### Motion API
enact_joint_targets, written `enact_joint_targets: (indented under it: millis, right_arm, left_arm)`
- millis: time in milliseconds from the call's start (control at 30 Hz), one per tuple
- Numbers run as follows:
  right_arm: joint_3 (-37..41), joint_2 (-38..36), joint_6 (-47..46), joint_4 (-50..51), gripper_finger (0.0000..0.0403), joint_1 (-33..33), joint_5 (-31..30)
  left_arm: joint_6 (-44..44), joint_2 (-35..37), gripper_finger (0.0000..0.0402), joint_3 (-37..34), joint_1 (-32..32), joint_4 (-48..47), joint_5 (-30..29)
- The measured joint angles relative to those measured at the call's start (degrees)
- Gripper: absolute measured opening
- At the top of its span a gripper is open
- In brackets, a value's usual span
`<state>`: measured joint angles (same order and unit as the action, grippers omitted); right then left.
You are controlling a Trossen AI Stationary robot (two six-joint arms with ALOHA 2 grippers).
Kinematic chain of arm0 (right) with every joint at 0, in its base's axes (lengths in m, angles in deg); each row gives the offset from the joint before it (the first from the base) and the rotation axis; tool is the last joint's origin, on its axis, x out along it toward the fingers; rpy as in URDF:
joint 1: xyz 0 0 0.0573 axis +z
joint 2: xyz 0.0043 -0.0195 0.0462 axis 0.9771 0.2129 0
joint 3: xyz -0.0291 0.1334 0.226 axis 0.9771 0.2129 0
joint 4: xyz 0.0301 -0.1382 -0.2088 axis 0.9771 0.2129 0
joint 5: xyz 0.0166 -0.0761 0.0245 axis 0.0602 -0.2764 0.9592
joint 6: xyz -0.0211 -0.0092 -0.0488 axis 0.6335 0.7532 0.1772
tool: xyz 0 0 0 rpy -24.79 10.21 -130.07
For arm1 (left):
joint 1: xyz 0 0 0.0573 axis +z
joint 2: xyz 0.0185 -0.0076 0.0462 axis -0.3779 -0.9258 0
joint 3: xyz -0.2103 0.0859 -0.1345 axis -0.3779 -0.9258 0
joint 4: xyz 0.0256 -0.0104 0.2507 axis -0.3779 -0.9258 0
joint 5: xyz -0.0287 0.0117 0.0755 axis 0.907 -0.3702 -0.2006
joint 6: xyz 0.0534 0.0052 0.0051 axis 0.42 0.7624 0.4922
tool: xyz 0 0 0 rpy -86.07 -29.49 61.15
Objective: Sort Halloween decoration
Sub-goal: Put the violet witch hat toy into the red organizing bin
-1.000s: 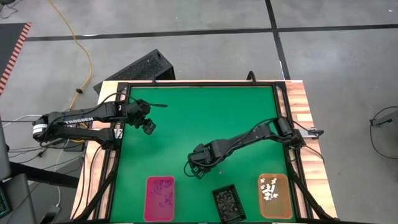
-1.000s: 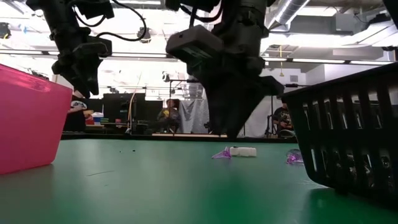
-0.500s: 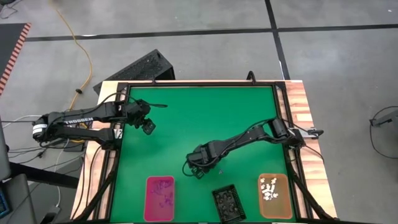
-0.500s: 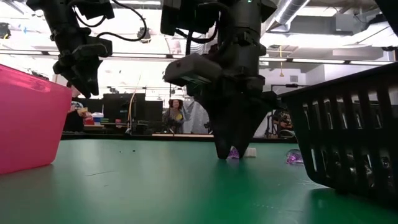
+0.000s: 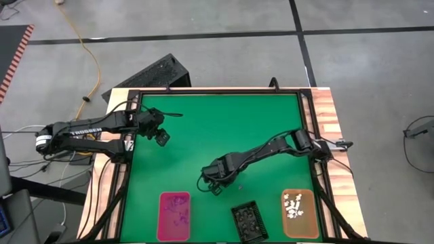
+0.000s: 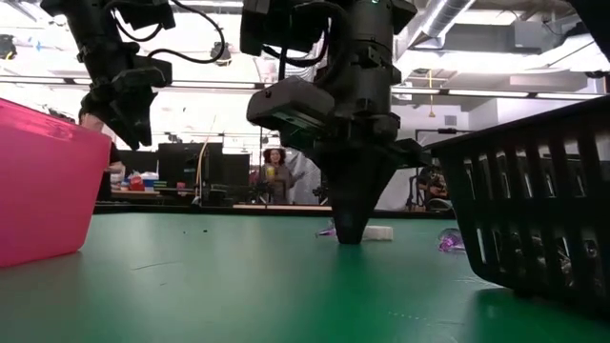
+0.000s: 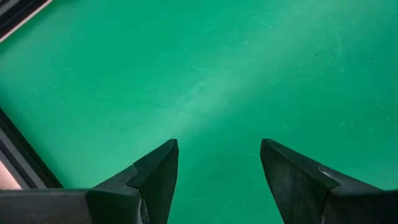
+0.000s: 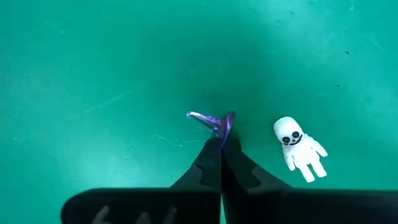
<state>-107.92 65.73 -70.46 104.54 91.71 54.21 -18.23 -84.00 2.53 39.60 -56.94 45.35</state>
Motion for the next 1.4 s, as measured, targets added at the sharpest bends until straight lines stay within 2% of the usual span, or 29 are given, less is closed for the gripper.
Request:
enact_joint_targets:
  millis: [200,500,600,833,1000,1233,1400]
  right_arm:
    - [-7.8,0.2,7.8,-2.1,0.0014,0.0,-2.2]
    - [-14.3,0.0,24.8,-17.5,0.0014,1.3,-4.2]
    - [-14.3,0.5,30.1,-24.5,0.0014,1.6,-2.7]
    - [-14.4,1.5,42.1,-31.9,0.0015,1.9,2.6]
    - [-14.5,2.6,42.4,-32.8,0.0032,2.1,3.5]
    - [-14.3,6.1,41.6,-38.1,0.0031,2.4,11.7]
    - [-14.4,6.1,40.7,-36.9,0.0080,2.5,12.3]
  left_arm:
    - [0.0,0.0,0.0219,0.0,0.0,-0.1,-0.5]
    - [-0.6,0.0,0.0219,0.0,0.0,-0.1,-1.0]
    - [-0.7,0.0,0.0219,0.0,0.0,-0.1,-1.0]
    - [-1.7,0.0,0.0219,0.0,0.0,-0.1,-1.2]
    - [-2.9,0.0,0.0219,0.0,0.0,-0.1,-1.4]
    - [-3.7,0.0,0.0219,0.0,0.0,0.0,-1.4]
    - [-3.7,0.0,0.0219,0.0,0.0,-0.1,-1.4]
